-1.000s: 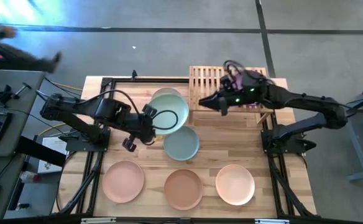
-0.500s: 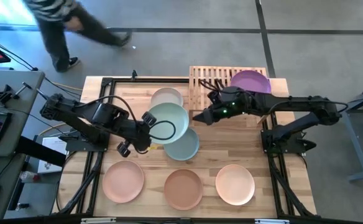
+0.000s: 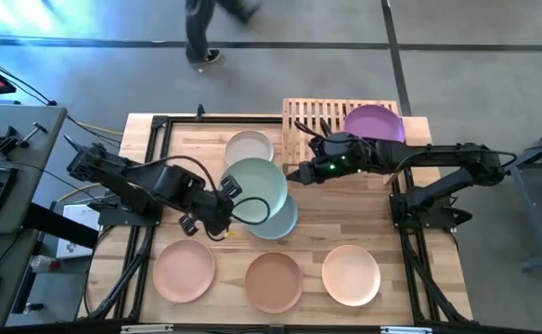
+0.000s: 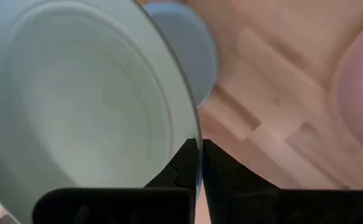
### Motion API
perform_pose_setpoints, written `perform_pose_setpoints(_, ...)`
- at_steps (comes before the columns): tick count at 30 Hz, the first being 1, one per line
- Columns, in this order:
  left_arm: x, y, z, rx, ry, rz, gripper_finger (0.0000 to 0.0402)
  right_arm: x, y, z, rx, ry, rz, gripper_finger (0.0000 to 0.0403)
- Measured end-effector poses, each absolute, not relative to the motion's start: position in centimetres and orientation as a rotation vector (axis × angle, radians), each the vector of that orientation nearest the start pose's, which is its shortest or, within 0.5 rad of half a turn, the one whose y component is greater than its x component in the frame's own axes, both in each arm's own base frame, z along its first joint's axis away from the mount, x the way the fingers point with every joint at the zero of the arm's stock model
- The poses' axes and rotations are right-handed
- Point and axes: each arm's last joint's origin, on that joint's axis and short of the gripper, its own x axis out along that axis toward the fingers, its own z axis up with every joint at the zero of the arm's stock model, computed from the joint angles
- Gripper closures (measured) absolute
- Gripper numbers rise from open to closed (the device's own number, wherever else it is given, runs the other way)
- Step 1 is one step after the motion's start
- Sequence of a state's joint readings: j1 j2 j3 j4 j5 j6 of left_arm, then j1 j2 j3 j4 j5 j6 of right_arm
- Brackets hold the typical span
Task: Place and stack plates onto a shelf
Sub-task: Stack the green plate on the purple plate on the shelf
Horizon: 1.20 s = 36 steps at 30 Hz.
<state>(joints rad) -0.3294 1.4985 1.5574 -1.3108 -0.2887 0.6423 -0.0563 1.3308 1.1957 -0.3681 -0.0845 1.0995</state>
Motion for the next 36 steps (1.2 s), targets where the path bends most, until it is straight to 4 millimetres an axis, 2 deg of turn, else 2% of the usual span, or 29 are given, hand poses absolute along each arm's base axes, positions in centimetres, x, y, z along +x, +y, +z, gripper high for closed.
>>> perform_pose_setpoints(9,27.0,-8.2,34.3,1.036,1.172,-0.406,0.0401,28.4,-1.6,32.7,1.075,0.566,-0.396,0.0285)
perform_pose_setpoints(18,27.8,-8.3,33.6,1.070,1.194,-0.401,0.0401,28.4,-1.6,32.8,1.072,0.558,-0.407,0.0285)
perform_pose_setpoints(30,28.5,-8.4,33.8,1.105,1.138,-0.349,0.0401,28.8,-1.7,32.3,1.069,0.567,-0.423,0.0286)
perform_pose_setpoints(33,28.5,-8.4,33.8,1.105,1.138,-0.346,0.0401,28.8,-1.7,32.3,1.071,0.565,-0.425,0.0299)
perform_pose_setpoints(36,28.5,-8.3,33.8,1.105,1.138,-0.345,0.0401,28.8,-1.7,32.3,1.071,0.565,-0.426,0.0329)
